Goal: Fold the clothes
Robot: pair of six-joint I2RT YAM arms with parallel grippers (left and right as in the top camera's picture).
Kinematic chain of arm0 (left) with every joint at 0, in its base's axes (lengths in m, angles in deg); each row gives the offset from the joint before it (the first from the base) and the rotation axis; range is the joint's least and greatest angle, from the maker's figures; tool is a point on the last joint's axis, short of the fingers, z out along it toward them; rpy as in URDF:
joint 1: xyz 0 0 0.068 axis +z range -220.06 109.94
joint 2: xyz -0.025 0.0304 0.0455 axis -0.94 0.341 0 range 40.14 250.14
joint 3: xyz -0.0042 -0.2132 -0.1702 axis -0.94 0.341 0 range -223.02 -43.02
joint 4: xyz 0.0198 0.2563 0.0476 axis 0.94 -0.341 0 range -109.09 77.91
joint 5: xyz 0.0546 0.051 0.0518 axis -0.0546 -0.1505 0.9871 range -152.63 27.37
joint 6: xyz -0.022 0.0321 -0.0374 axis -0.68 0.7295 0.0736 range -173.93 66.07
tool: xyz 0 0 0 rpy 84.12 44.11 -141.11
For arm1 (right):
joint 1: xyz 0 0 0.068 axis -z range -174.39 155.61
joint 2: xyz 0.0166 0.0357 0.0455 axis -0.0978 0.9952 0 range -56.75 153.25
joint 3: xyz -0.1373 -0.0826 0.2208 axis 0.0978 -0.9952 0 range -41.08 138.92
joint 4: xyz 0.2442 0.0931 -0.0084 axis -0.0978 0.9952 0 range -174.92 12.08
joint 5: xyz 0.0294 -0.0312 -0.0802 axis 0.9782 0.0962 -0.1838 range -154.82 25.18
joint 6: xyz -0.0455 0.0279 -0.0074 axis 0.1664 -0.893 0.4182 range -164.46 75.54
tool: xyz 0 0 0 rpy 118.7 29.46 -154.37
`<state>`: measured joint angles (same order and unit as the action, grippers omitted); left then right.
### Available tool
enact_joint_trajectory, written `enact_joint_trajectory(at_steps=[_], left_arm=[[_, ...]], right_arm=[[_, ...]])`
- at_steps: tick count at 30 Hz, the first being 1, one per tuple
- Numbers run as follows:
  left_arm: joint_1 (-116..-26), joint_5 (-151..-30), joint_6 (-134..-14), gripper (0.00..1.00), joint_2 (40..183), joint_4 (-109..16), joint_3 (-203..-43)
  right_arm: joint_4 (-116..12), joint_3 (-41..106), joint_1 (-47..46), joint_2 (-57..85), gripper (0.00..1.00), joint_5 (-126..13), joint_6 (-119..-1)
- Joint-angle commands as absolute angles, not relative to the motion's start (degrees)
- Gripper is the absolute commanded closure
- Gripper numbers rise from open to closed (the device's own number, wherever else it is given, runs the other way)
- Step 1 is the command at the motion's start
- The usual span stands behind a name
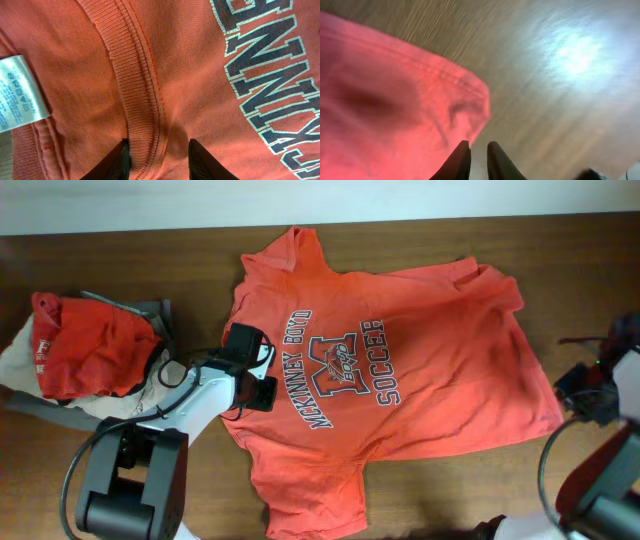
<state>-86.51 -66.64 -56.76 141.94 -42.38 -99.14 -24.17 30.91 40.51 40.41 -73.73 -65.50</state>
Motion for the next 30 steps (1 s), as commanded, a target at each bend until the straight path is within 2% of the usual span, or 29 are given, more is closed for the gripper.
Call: enact_joint_trajectory(at_steps=[1,5,8,12,21,24,30], left_arm=[[-86.51,-67.73,-56.89,0.63,143.68,-42.31,-99.47],[-86.51,-67.76,-56.89,0.62,143.68,-42.22,-99.47],[-86.51,-67.76,-56.91,0.62,143.68,-42.33,-99.47],[-86.51,-67.76,-56.91,0.62,143.68,-42.57,-99.47],[-86.51,-67.78,-56.91,0.63,143.68,-42.53,-99.47],[-86.51,-67.8,-56.91,0.62,143.68,-42.55,-99.47],[-86.51,-69.07,-56.91,0.63,143.68,-42.46,-99.49]], right_arm=[[-23.38,30.86,40.55,38.03,0.79,-77.09,-68.36],[-25.39,30.34,40.51,39.14,0.63,-70.23,-65.5],[-27.69,29.73,40.53,40.85,0.57,-62.89,-60.4],[-27.69,29.57,40.84,43.21,0.45,-62.41,-59.66],[-27.1,27.28,44.4,46.16,0.43,-60.94,-59.99],[-26.92,25.2,47.61,46.16,0.42,-60.64,-63.66],[-30.81,21.64,50.76,46.16,0.42,-57.62,-62.74]])
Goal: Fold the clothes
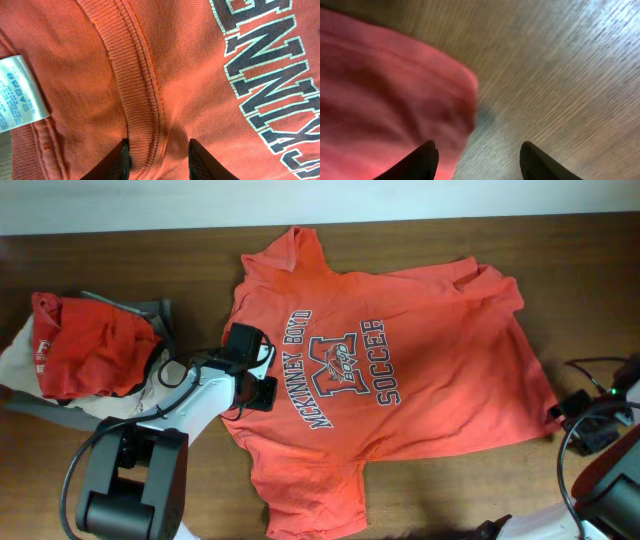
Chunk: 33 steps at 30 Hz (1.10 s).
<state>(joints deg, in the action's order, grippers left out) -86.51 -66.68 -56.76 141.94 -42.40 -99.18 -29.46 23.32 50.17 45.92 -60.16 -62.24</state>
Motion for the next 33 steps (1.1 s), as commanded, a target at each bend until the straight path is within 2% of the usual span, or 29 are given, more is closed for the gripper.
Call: enact_joint_trajectory(at_steps=[1,7,9,12,15,21,26,33], left_arm=[[-86.51,-69.07,-56.89,0.63,143.68,-42.46,-99.49],[-86.51,-69.05,-56.89,0.63,143.68,-42.51,-99.49],[-86.51,-69.05,-56.89,0.63,143.68,-42.51,-99.49],[-86.51,-69.05,-56.89,0.63,143.68,-42.51,-99.49],[-86.51,-69.05,-56.89,0.63,143.68,-42.53,-99.49],[-86.51,-69.02,-56.89,0.63,143.68,-42.51,-99.49],[-86.51,-69.02,-56.89,0.63,143.68,-42.27,-99.49],[-86.51,-69.02,-56.89,0.63,143.68,-41.63,-99.49]], right_arm=[[-31.67,21.18,50.72,46.16,0.42,-57.27,-62.77],[-37.7,18.58,50.58,46.16,0.44,-54.01,-64.1],[-38.79,18.18,50.58,46.16,0.54,-54.04,-64.69],[-40.45,18.18,50.63,46.07,0.75,-54.01,-64.43],[-41.44,19.54,50.63,43.73,0.87,-51.3,-61.5],[-39.78,22.25,50.63,34.55,0.91,-47.81,-58.39],[-31.4,22.25,50.63,23.91,0.92,-66.47,-67.4],[-27.08,22.18,50.63,23.41,0.89,-68.88,-68.19]])
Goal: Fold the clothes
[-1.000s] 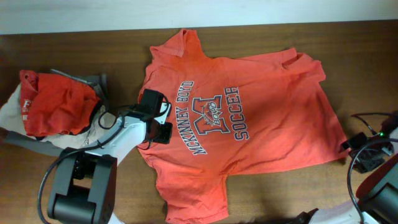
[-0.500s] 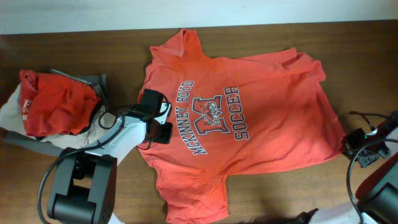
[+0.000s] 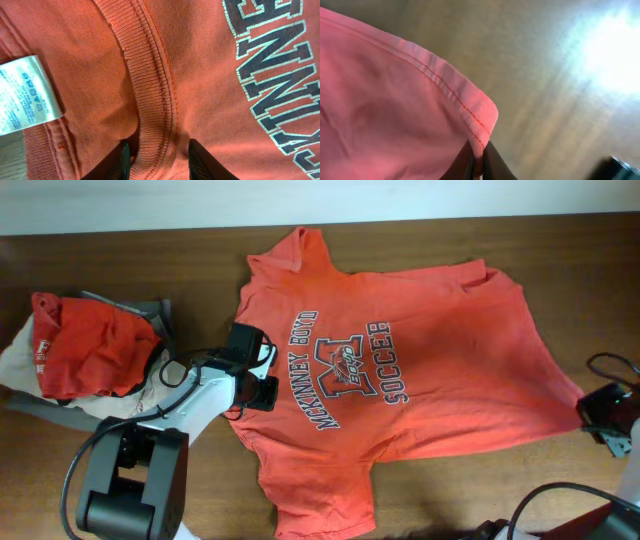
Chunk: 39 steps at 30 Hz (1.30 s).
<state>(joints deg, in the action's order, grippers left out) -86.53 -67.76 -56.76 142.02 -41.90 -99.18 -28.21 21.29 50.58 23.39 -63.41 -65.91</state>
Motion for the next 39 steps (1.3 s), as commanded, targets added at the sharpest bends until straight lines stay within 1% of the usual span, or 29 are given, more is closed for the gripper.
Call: enact_joint_trajectory(at_steps=[1,2,5,6,7,9,11,14,15,17,20,22,23,26,27,29,32,33,39], left_arm=[[-86.51,-69.02,-56.89,0.62,143.68,-41.63,-99.49],[-86.51,-69.02,-56.89,0.62,143.68,-41.63,-99.49],[-86.51,-69.02,-56.89,0.62,143.68,-41.63,-99.49],[-86.51,-69.02,-56.89,0.62,143.68,-41.65,-99.49],[-86.51,-69.02,-56.89,0.63,143.68,-41.65,-99.49],[-86.51,-69.02,-56.89,0.63,143.68,-41.68,-99.49],[-86.51,-69.02,-56.89,0.62,143.68,-41.65,-99.49],[-86.51,-69.02,-56.87,0.61,143.62,-41.65,-99.57],[-86.51,-69.02,-56.87,0.57,143.62,-41.83,-99.84],[-86.51,-69.0,-56.87,0.53,143.47,-43.36,-101.06],[-86.51,-68.83,-55.91,0.51,142.53,-48.93,-105.39],[-86.51,-68.63,-53.88,0.51,141.35,-54.11,-109.56],[-86.51,-67.76,-53.88,0.51,140.63,-56.93,-111.92],[-86.51,-65.09,-53.9,0.53,137.89,-63.93,-119.22],[-86.51,-64.7,-53.9,0.53,136.47,-65.85,-121.74],[-86.51,-64.72,-53.92,0.53,133.52,-67.91,-125.34],[-86.51,-64.24,-53.96,0.53,127.66,-68.63,-128.21],[-86.51,-62.47,-54.62,0.53,123.4,-68.65,-128.49],[-86.51,-55.19,-57.4,0.52,109.39,-73.02,-128.47]], right_arm=[[-26.7,22.18,50.63,23.43,0.87,-69.42,-68.73],[-26.33,22.18,50.63,23.43,0.84,-69.88,-69.21],[-26.2,22.18,50.63,23.43,0.64,-69.86,-69.21],[-26.2,22.18,50.63,23.43,0.54,-69.79,-69.23],[-26.2,22.18,50.63,23.43,0.52,-69.58,-69.26],[-26.46,22.18,50.63,23.43,0.52,-67.22,-69.21],[-27.78,22.18,50.52,23.43,0.52,-61.79,-67.42],[-31.67,22.18,48.86,23.43,0.51,-47.83,-57.76],[-32.93,22.18,47.61,23.43,0.5,-42.56,-54.11],[-34.14,22.21,44.99,23.43,0.49,-37.53,-49.87],[-34.86,22.21,39.81,23.43,0.49,-36.77,-47.03],[-35.34,22.25,36.6,23.3,0.54,-36.75,-45.45],[-35.99,22.27,34.8,22.95,0.55,-36.75,-45.21],[-37.31,22.67,31.39,20.61,0.54,-36.66,-45.32],[-37.46,23.06,30.56,19.5,0.53,-36.51,-45.32],[-37.39,24.24,29.01,16.52,0.48,-36.18,-45.32],[-37.33,25.29,27.39,11.41,0.42,-35.0,-45.32],[-37.2,25.48,26.98,8.02,0.39,-34.8,-45.41],[-36.37,25.48,26.96,-2.23,0.24,-33.91,-45.98]])
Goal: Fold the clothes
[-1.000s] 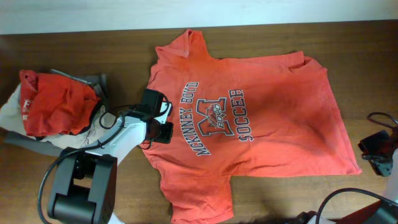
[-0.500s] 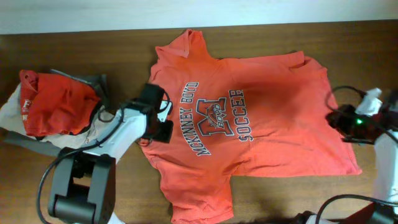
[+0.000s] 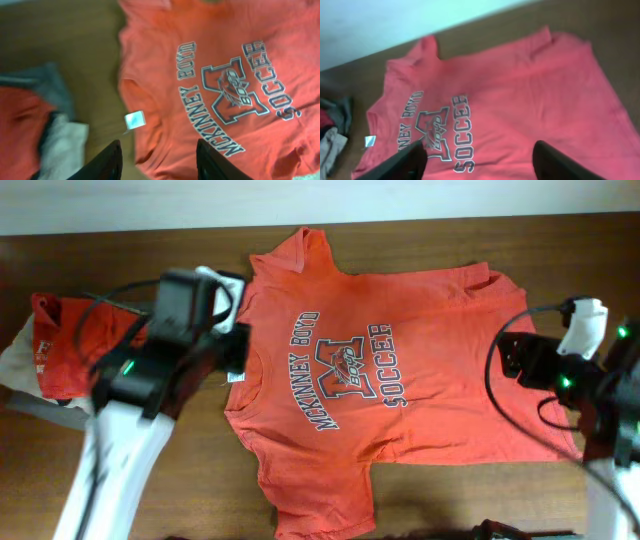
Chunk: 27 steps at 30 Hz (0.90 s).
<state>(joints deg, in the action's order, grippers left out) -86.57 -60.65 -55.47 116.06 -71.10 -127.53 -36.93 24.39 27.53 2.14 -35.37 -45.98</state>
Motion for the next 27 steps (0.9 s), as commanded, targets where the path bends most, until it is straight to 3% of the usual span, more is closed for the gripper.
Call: enact_joint_trajectory(at_steps=[1,14,18,27], left_arm=[[-86.51,-55.23,-57.5,0.51,107.42,-74.07,-128.47],[-86.51,-54.31,-68.91,0.43,99.32,-90.37,-122.2],[-86.51,-60.46,-69.77,0.37,99.42,-86.42,-110.74],[-86.51,-78.36,-73.24,0.35,99.42,-77.57,-89.59]], right_arm=[[-35.8,25.48,26.96,-3.85,0.22,-33.88,-45.98],[-24.17,25.48,26.89,-8.04,0.01,-32.9,-48.1],[-22.84,25.48,26.89,-6.8,0.01,-32.9,-48.08],[-11.6,25.46,26.89,0.61,0.01,-41.77,-52.27]])
